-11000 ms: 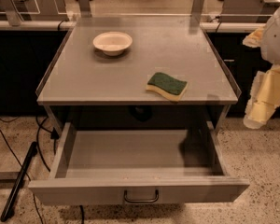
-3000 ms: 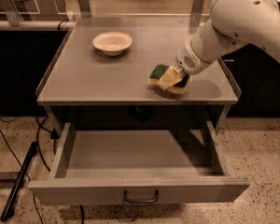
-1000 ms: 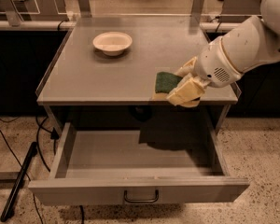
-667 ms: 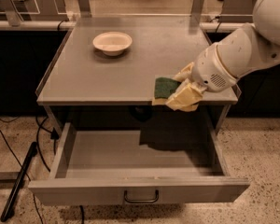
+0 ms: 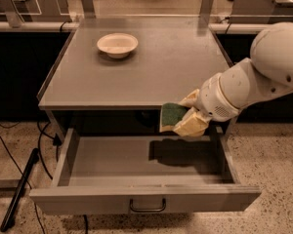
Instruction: Place sponge into top drawer
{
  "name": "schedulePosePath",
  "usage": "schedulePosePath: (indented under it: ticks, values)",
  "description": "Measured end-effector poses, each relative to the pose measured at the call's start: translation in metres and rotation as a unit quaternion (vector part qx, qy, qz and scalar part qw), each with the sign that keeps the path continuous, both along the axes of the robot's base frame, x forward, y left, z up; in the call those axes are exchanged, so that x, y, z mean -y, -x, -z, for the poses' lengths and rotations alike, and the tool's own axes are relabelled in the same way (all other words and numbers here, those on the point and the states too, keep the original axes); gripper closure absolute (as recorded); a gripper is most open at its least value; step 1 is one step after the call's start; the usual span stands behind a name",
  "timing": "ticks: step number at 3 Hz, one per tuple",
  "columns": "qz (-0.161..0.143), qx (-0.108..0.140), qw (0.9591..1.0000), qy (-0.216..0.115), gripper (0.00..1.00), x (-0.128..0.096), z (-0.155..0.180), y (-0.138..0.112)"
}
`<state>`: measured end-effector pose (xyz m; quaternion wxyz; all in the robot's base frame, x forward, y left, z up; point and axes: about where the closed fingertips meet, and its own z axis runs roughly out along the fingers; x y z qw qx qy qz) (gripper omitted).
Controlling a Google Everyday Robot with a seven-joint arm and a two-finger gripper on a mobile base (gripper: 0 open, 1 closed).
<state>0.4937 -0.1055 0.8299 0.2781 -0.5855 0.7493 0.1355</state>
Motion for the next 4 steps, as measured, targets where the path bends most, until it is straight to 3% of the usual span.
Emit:
schedulePosePath:
  ticks: [2,4]
  values:
    - [-0.015,-0.021,0.9997,-0.007,1.0,-0.007,0.053,0.016]
    - [-0.026,-0.007,0.9992,-0.03,1.0,-0.023,0.107,0.005]
